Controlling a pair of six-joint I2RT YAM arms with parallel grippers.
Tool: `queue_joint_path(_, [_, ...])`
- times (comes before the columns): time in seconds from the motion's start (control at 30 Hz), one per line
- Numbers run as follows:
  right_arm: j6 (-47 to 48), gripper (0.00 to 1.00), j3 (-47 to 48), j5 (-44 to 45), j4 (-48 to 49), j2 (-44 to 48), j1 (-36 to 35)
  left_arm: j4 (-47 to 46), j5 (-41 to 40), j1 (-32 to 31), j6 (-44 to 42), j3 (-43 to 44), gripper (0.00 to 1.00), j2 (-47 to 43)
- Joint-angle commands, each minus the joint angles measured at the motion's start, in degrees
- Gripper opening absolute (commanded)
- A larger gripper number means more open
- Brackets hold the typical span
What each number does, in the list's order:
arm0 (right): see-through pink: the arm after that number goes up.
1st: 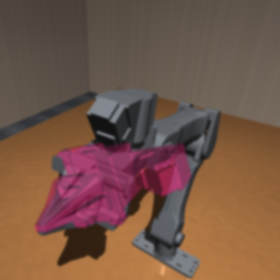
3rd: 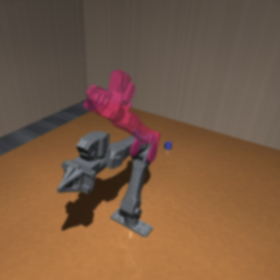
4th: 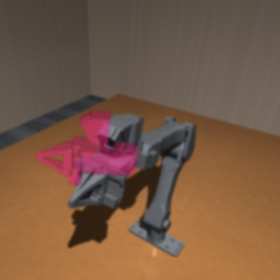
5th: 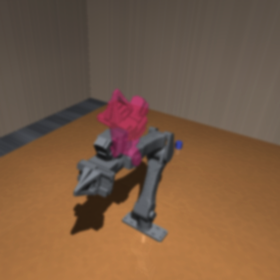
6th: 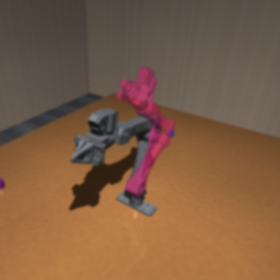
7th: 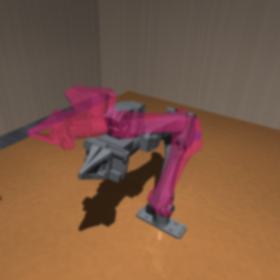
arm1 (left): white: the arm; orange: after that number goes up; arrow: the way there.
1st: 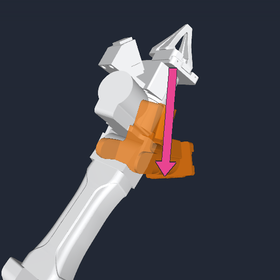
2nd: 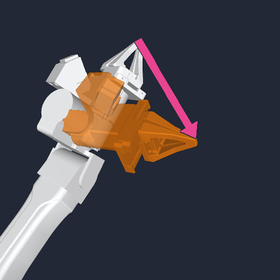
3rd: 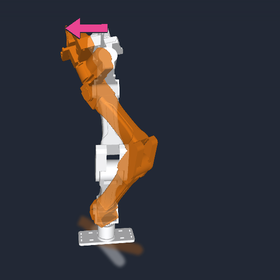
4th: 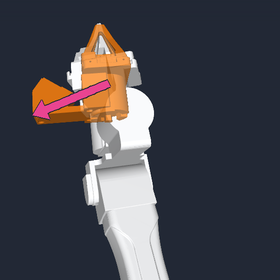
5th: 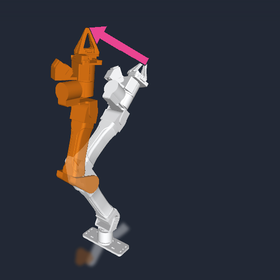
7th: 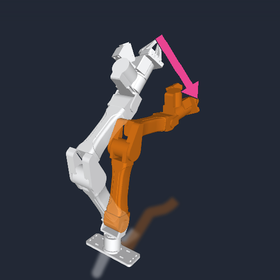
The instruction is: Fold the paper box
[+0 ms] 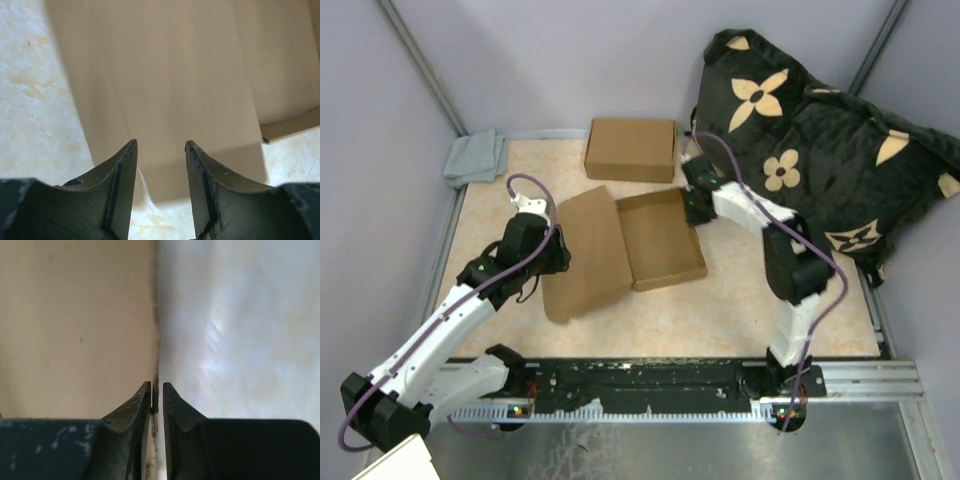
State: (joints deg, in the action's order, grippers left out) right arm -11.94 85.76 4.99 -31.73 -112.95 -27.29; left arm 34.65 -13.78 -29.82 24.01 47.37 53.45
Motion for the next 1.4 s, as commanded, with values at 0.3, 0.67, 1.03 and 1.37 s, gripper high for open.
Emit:
queue_joint_path(0.3, [-28.32, 0.52, -43.54, -23.77, 15.86, 50.05, -21.17, 1.42, 4.06, 0.35, 1.24, 6.39, 0.50, -5.63])
queue_joint_path(0.67, [-6.86, 0.73, -21.86, -0.94, 2.69, 37.77, -12.39, 0.09, 5.01, 0.30, 4.96, 1.59, 0.54, -7.26])
queue_joint_path(1.03, [-8.25, 0.76, -5.88, -16.53, 13.25, 11.08, -1.39, -4.99, 4.93, 16.02, 5.90, 5.42, 0.71, 11.63])
queue_joint_path(1.37, [-8.00, 0.69, 14.23, -34.93, 7.47, -6.70, 5.49, -7.80, 15.41, 31.02, 4.15, -0.58, 0.70, 11.07])
